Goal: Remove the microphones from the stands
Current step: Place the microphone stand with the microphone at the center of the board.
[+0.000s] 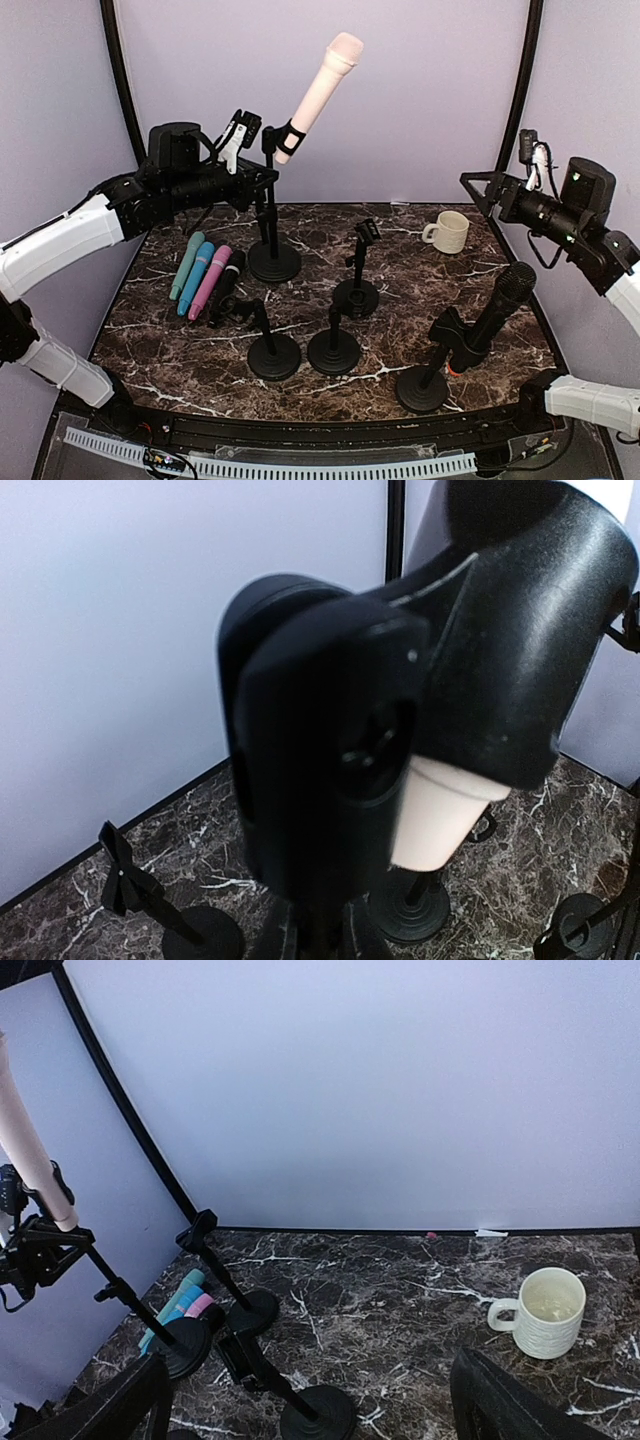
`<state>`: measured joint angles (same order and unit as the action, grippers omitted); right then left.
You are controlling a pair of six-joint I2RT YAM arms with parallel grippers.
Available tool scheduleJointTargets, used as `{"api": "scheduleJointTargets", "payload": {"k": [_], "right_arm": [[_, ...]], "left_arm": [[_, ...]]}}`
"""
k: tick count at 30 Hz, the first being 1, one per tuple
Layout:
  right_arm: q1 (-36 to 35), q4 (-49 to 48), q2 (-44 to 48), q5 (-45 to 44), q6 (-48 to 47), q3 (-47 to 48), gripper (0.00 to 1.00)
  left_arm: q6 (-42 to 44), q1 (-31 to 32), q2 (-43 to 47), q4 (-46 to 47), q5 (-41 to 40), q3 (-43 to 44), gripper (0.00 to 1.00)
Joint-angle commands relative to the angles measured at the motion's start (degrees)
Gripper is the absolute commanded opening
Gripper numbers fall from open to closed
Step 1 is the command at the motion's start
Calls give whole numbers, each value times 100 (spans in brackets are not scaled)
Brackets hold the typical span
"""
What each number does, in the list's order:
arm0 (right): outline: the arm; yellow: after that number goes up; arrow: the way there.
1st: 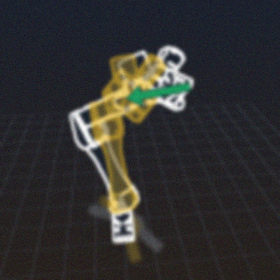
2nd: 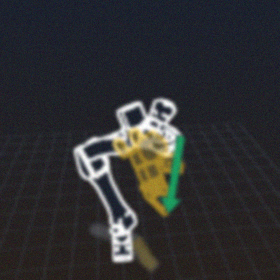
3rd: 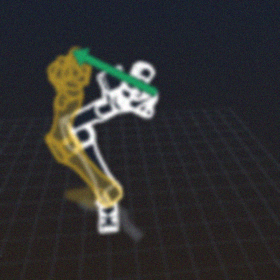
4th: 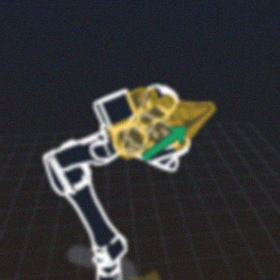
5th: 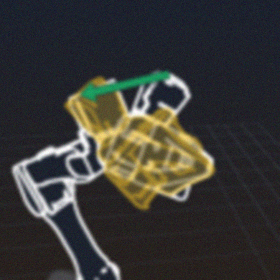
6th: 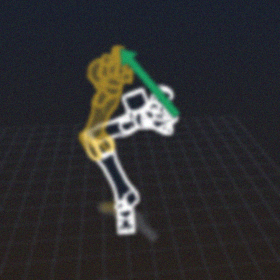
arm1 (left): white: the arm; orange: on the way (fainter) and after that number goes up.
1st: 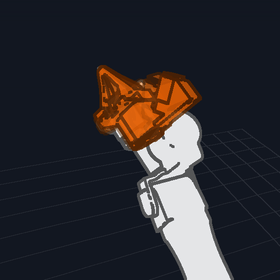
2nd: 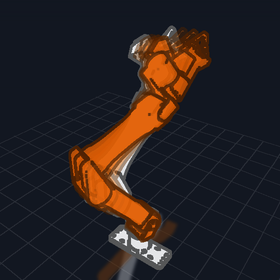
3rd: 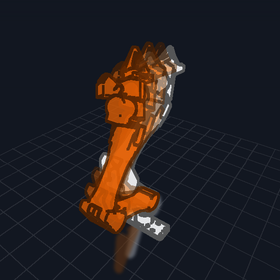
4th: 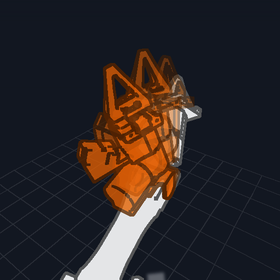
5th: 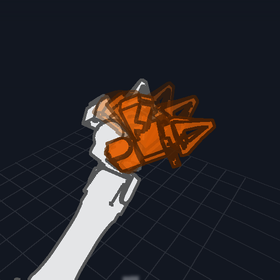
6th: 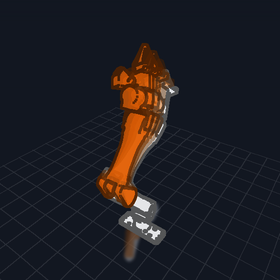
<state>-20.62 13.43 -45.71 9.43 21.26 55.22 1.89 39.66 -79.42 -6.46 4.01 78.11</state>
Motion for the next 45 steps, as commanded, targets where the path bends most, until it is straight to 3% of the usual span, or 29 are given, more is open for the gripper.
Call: {"api": "scheduleJointTargets", "payload": {"k": [1,8,19,25,31,45], "right_arm": [[-12,-255,-446,1022,-435,660,98],[-12,106,-1515,2265,-873,1692,98],[-271,354,-2452,3003,-1156,2854,98],[-708,443,-2854,2799,-1163,3265,98],[-1208,479,-3184,2021,-1257,3517,98],[-2051,-705,-3471,1029,-822,3396,91]], "left_arm": [[-158,-169,262,1499,734,-532,0],[-156,-346,-109,2315,1528,-1216,0],[8,-419,-977,3537,2272,-1562,0],[108,-415,-1408,3815,2713,-1421,0],[206,-420,-1627,3612,2964,-1332,0],[320,-418,-1605,3323,2847,-1421,0]]}}
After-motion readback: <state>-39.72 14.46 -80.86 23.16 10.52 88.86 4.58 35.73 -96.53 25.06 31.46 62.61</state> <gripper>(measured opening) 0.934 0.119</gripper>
